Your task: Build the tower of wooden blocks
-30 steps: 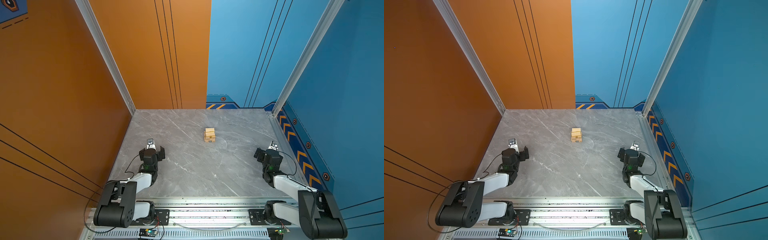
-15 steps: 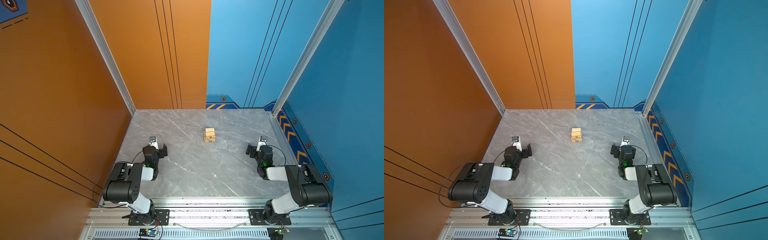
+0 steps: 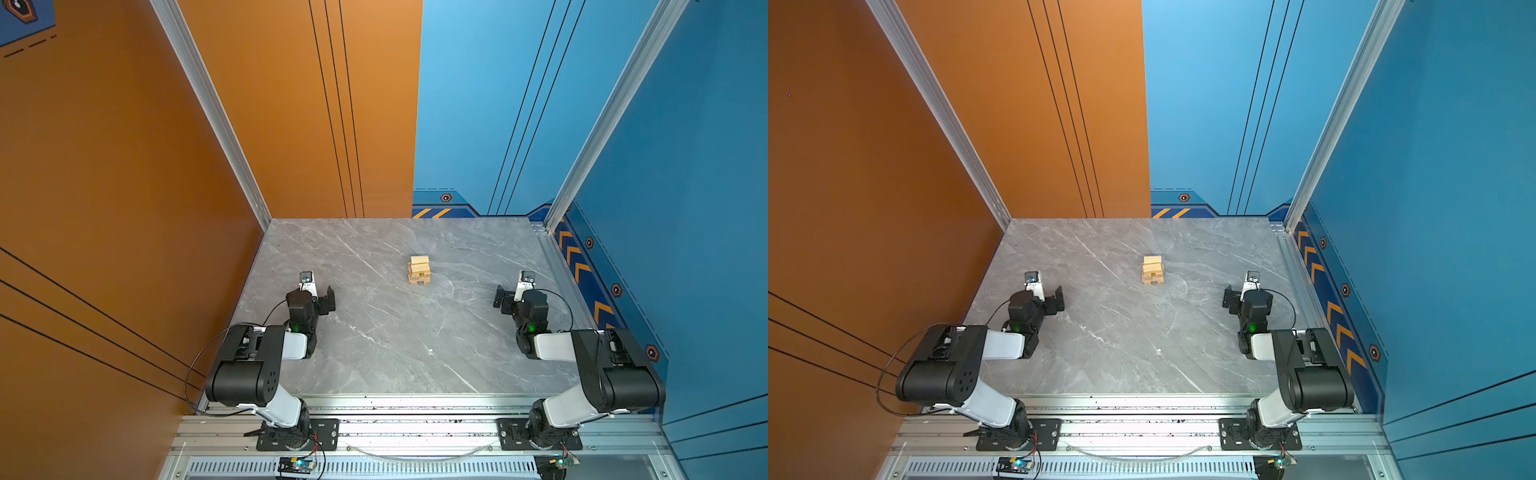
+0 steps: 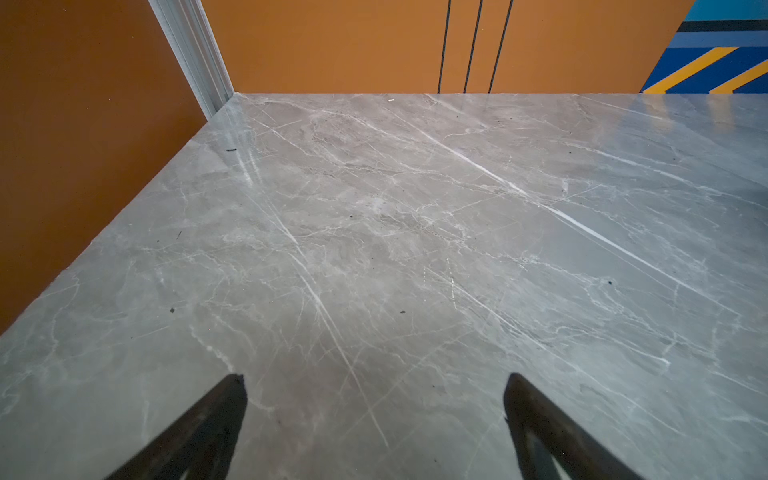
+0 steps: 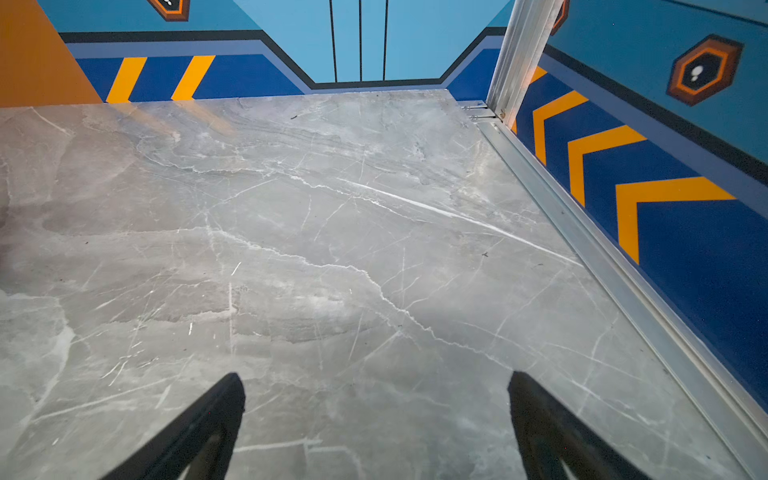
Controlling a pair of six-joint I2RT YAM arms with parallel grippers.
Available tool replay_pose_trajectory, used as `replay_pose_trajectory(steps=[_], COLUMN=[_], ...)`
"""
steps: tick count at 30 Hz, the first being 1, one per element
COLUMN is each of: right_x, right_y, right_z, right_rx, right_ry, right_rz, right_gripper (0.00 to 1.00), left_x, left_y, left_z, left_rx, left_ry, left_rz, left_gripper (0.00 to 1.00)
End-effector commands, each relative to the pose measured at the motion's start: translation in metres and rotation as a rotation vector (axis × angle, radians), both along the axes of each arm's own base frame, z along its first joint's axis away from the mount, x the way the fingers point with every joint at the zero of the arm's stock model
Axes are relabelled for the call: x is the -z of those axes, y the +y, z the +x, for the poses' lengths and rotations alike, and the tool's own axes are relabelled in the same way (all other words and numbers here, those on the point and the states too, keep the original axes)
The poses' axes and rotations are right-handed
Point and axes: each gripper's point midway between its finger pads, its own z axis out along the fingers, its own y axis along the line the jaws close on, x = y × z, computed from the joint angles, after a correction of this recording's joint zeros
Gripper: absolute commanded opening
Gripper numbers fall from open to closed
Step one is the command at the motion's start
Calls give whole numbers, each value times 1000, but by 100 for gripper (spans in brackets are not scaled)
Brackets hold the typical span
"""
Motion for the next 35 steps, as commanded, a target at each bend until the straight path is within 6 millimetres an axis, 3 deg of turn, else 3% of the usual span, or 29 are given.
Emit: replay_pose_trajectory(steps=[1,35], right_x=[-5,-6], right_y=[0,1], right_z=[5,5], right_rx=[-10,-3], right_ry=[-16,-14], right_rz=[24,6], right_gripper=[100,100], left_x=[-4,-5], left_y=[-2,-3], left_z=[3,3], left_rx=[14,9], left_ry=[-4,-5], left_rz=[8,23], left_gripper=[98,98])
